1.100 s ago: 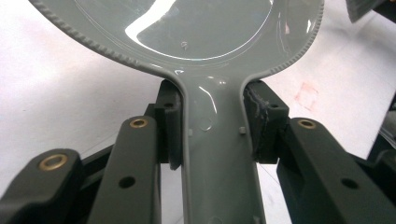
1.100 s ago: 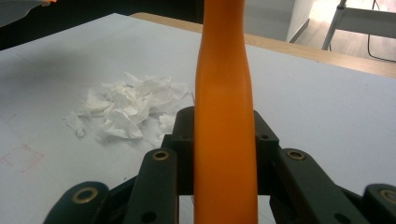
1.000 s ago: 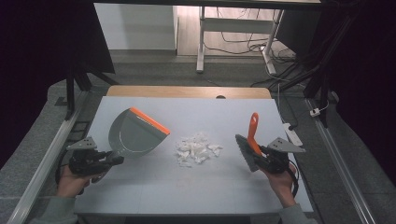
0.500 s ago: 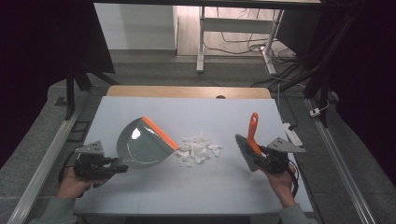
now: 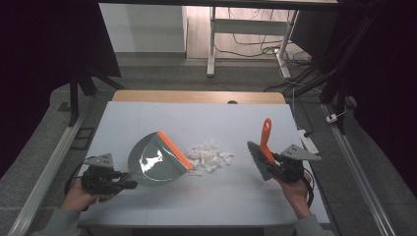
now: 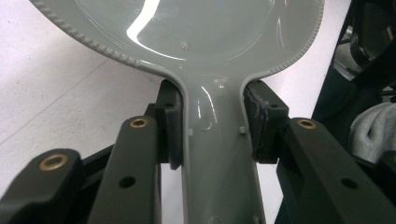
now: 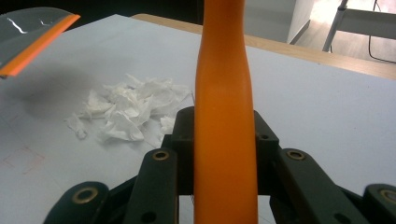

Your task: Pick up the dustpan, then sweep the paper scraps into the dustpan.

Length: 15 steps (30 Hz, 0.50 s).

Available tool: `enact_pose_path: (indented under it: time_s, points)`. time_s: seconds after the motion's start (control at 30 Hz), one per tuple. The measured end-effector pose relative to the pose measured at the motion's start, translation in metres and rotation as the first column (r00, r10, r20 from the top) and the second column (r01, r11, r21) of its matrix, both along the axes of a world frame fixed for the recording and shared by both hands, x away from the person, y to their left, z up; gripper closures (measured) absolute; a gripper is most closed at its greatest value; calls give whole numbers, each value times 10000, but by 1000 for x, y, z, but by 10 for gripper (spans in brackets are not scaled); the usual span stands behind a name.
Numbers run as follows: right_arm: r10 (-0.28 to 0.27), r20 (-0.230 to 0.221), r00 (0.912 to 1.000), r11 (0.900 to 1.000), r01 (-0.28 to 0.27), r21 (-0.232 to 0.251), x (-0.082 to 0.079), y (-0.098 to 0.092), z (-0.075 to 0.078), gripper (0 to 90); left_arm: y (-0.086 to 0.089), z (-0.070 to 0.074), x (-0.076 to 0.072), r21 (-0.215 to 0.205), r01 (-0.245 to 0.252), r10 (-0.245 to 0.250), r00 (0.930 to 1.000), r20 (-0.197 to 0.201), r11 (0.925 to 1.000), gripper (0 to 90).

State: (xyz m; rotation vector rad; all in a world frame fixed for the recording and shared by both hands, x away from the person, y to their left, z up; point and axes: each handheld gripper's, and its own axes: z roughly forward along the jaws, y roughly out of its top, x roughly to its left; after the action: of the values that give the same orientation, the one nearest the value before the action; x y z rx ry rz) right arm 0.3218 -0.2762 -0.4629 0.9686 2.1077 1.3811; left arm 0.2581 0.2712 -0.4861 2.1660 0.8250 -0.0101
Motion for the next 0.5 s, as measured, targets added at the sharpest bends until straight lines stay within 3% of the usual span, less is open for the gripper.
enact_pose_path:
  time_s: [0.5]
  points:
    - [-22, 80, 10000, 9999, 21, 111, 12, 13, 6, 702, -5, -6, 0, 418, 518, -503, 9981, -345, 9978, 619]
